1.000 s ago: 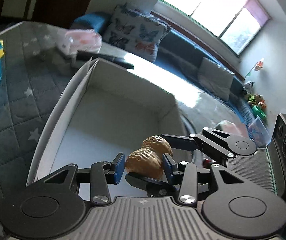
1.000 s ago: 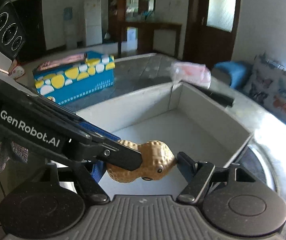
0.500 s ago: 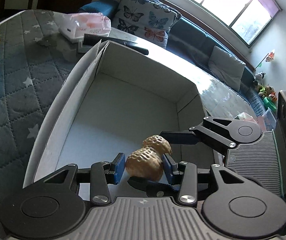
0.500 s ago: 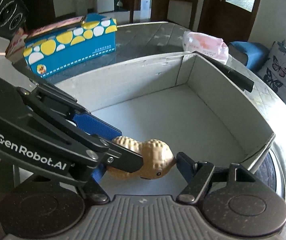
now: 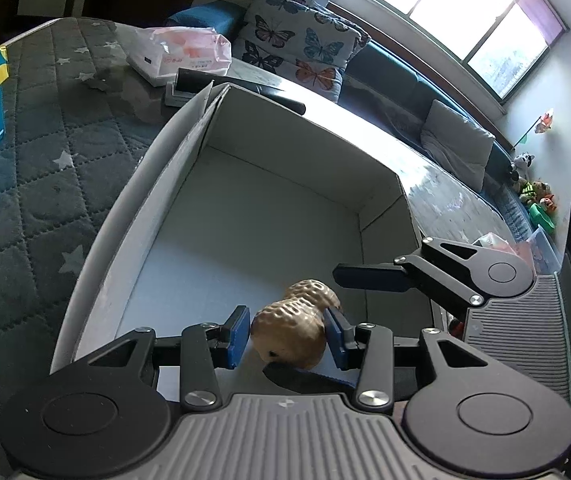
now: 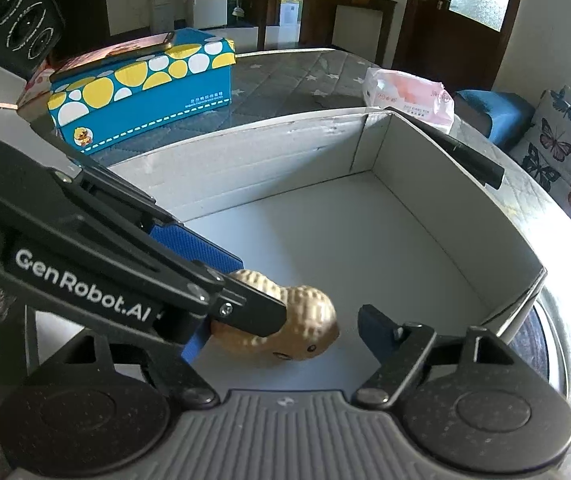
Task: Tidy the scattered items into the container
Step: 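Carry the peanut toy with the left gripper over the white box, then lower the peanut toy into the box and open the left gripper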
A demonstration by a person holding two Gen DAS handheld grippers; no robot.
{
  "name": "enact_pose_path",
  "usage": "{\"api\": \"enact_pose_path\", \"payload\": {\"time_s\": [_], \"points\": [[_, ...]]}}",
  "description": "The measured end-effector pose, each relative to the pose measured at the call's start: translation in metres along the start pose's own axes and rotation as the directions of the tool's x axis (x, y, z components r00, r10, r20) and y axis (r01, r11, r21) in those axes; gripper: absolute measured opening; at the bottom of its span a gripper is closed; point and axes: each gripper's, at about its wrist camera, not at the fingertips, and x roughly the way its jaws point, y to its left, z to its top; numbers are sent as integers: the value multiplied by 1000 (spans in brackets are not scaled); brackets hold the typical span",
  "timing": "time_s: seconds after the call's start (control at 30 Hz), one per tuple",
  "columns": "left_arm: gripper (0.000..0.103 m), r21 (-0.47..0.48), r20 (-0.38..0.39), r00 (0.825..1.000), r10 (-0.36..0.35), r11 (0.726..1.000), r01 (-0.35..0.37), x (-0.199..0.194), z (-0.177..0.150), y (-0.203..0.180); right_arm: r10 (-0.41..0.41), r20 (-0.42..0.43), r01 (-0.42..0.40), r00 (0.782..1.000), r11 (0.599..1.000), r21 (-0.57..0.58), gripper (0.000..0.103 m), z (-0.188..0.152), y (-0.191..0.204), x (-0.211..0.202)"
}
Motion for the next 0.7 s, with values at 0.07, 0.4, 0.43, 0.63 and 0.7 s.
{"api": "enact_pose_path", "payload": {"time_s": [0.07, 0.4, 0.43, 0.63, 0.7], "points": [[44, -6, 2, 1000, 0, 1000, 0, -1, 0, 0, -2, -2, 2, 1000, 1000, -9, 82, 0, 1, 0], [43, -13, 28, 1000, -2, 1000, 3, -11, 1, -1, 7, 11, -7, 1000, 1000, -2, 82, -1, 4, -8], [43, -12, 33, 999, -5, 1000, 5, -12, 1, -1, 6, 22, -6, 1000, 1000, 3, 82, -1, 5, -11], [43, -6, 43, 999, -3, 1000, 4, -17, -2, -6, 7, 59, -8, 998, 1000, 23, 82, -6, 10, -25], [43, -3, 50, 999, -2, 1000, 2, -21, -3, -7, -3, 68, 1, 998, 1000, 29, 82, -9, 12, -30]]}}
